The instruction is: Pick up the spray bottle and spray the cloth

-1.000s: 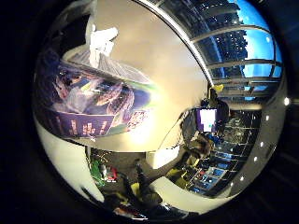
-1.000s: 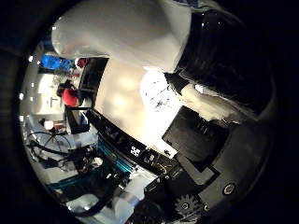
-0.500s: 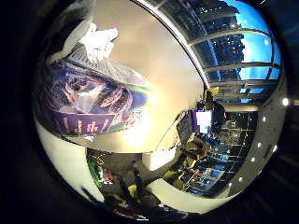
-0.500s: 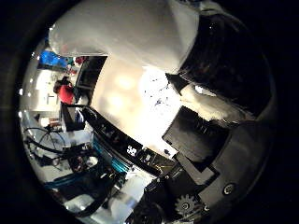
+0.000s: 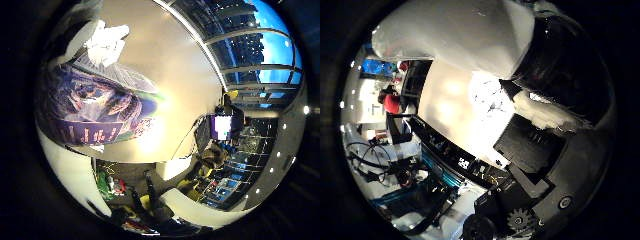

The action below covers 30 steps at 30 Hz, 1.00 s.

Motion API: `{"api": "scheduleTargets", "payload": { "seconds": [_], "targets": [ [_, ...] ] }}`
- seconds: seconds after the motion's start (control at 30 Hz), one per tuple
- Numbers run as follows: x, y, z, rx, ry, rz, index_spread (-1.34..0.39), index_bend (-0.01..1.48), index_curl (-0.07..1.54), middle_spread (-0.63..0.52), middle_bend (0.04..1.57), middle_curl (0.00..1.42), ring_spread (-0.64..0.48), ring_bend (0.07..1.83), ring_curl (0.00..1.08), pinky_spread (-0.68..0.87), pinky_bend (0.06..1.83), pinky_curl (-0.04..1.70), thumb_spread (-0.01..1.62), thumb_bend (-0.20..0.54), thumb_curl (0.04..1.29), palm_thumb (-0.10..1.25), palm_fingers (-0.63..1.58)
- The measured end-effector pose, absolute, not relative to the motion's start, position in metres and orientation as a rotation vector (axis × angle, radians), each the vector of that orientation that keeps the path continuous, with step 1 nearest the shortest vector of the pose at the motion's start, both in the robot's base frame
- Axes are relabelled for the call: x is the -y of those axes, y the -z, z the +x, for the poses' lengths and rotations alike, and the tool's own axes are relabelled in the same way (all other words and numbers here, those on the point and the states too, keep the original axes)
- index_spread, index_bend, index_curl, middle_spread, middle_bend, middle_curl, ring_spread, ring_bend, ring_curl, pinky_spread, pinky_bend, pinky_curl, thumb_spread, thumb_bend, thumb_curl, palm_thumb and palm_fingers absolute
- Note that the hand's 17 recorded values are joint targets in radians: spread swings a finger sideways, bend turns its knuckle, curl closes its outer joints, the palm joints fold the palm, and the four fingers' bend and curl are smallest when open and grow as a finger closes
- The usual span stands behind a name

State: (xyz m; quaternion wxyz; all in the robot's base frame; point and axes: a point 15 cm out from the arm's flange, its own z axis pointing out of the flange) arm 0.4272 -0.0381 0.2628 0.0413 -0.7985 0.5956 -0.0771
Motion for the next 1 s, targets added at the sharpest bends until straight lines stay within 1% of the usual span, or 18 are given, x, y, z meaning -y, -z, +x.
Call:
{"api": "scheduleTargets", "payload": {
  "seconds": [0.3,0.47,0.67,0.8,1.0],
  "targets": [
    [-0.066,-0.337,0.463,-1.624,-0.083,-1.975,-0.2,1.17,0.81,-0.09,1.43,0.67,-0.22,1.36,0.82,-0.15,1.0,1.56,0.77,-0.019,0.83,1.03,1.13],
    [-0.131,-0.356,0.476,-1.489,-0.265,-1.8,-0.2,1.17,0.81,-0.09,1.43,0.67,-0.21,1.36,0.82,-0.15,1.0,1.55,0.76,-0.017,0.83,1.03,1.13],
    [-0.197,-0.35,0.491,-1.354,-0.446,-1.65,-0.2,1.17,0.81,-0.09,1.43,0.67,-0.21,1.36,0.82,-0.15,1.0,1.55,0.76,-0.016,0.84,1.04,1.13],
    [-0.227,-0.343,0.51,-1.259,-0.504,-1.559,-0.2,1.17,0.82,-0.09,1.43,0.68,-0.21,1.36,0.82,-0.15,1.0,1.55,0.74,-0.02,0.85,1.03,1.13],
    [-0.258,-0.313,0.523,-1.195,-0.55,-1.561,-0.2,1.17,0.82,-0.09,1.42,0.68,-0.21,1.36,0.82,-0.15,1.0,1.55,0.73,-0.018,0.86,1.03,1.13]
  ]
}}
